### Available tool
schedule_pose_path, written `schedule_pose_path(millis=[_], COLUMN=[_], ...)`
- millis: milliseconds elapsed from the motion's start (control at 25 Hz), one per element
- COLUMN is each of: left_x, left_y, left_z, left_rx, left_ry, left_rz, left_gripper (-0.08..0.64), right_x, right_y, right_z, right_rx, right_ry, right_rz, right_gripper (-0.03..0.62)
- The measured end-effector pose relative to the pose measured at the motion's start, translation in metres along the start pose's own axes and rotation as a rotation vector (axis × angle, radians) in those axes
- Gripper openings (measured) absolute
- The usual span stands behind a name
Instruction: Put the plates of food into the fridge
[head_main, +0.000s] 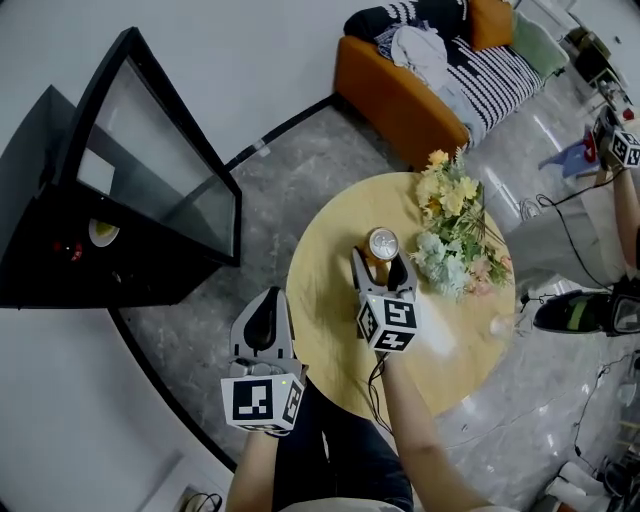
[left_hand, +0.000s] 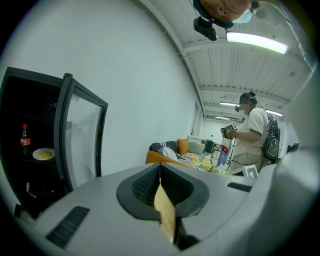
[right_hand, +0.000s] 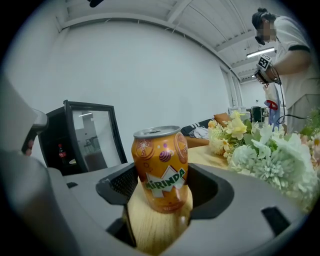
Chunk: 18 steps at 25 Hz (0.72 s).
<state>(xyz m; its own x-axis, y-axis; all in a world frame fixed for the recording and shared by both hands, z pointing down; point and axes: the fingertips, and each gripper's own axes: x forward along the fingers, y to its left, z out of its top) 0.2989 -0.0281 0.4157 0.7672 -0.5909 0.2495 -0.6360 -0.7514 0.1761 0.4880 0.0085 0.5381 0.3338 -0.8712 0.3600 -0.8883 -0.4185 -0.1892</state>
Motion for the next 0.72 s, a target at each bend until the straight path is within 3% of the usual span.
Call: schedule_pose_path(millis=[360, 720], left_x=[0.000, -0.025], left_y=[0.001, 0.007], left_z=[-0.001, 0.004], left_rx=[0.002, -0.013], left_ry=[-0.005, -0.034], left_rz=[0.011, 0.058], left_gripper=[0.009, 0.009], right_x=[-0.024, -0.069], right_y=[0.011, 0.062], right_z=[0.007, 0.068], right_rx=[0.064, 0.088], right_ry=[-0.016, -0.133], right_rz=[0.067, 0.221], right_gripper=[0.304, 0.305])
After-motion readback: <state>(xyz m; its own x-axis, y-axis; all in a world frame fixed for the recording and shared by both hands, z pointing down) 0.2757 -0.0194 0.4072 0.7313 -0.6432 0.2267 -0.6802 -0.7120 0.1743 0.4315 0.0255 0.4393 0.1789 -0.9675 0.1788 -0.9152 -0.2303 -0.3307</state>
